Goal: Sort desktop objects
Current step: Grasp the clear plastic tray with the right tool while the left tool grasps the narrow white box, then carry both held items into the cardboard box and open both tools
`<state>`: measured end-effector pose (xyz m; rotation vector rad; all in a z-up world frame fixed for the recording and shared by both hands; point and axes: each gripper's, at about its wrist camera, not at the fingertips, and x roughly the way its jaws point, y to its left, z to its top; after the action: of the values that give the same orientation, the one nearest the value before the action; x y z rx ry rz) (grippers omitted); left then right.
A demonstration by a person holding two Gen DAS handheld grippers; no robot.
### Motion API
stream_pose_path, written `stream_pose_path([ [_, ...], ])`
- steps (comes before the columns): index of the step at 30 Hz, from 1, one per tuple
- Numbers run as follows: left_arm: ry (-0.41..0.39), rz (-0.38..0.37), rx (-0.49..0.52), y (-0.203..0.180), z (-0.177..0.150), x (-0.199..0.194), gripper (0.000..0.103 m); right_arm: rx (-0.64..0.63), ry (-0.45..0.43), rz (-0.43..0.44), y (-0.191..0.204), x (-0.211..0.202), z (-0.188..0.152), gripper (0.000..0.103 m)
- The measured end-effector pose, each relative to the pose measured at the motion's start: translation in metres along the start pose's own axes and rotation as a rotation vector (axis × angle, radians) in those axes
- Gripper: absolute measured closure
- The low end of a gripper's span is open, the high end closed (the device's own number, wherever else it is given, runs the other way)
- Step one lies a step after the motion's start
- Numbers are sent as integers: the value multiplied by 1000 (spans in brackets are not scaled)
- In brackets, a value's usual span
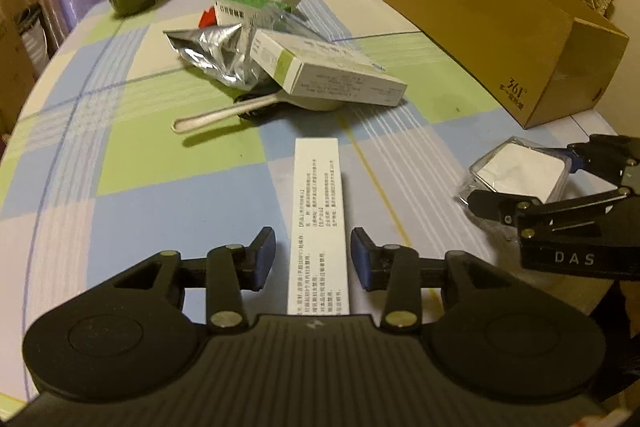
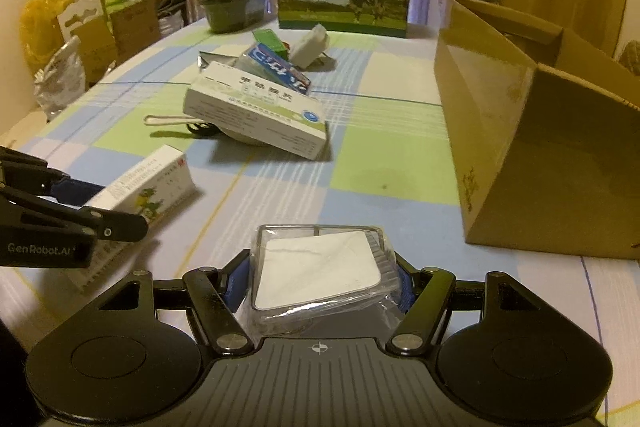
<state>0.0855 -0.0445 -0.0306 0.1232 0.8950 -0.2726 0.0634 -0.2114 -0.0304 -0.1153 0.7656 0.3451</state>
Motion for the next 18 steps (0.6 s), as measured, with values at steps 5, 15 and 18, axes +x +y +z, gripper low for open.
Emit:
stream_pose_path([
  [5,8,-5,4,-2,-2,3,72,-10,3,-1,1,4,-2,24],
  [15,8,2,0,-2,-3,3,81,29,15,-2,-2,4,1,39],
  [18,-7,0,2,-2,-3,-2,82,34,-10,8,-2,-2,3,40],
])
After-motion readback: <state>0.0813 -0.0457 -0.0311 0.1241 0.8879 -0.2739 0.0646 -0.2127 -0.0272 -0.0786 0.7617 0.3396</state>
